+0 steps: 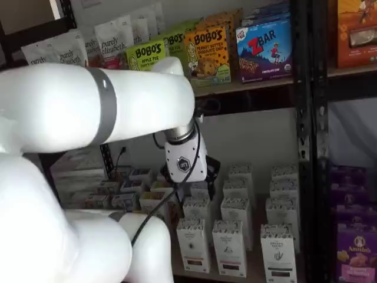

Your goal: Pick up the white box with a green strip in the middle, on the bottom shelf, the sixth box from the left

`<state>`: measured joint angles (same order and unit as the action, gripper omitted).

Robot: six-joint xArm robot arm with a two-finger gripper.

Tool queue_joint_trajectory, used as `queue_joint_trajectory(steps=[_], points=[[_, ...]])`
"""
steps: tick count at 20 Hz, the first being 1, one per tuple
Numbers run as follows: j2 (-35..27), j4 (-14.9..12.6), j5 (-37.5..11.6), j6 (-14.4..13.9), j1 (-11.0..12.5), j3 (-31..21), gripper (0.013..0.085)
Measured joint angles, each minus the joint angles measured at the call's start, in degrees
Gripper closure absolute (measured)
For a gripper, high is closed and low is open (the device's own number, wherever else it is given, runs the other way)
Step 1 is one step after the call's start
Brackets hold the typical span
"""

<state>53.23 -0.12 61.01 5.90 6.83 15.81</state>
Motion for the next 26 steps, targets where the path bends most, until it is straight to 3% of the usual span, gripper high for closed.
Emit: queue_joint_trajectory(steps=[7,14,19,26], points=[[-8.0,-1.2,-11.6,-2.9,-2.1,-3.7,0.013],[-19.8,-1.7,-24.7,-2.6,-1.3,-5.3,0.013],[-30.0,-1.7,-33.4,-0.3,1.1,-4.6,0.013],[-47.3,-1.2,-45.3,5.4,6.3,0.4,0.013]])
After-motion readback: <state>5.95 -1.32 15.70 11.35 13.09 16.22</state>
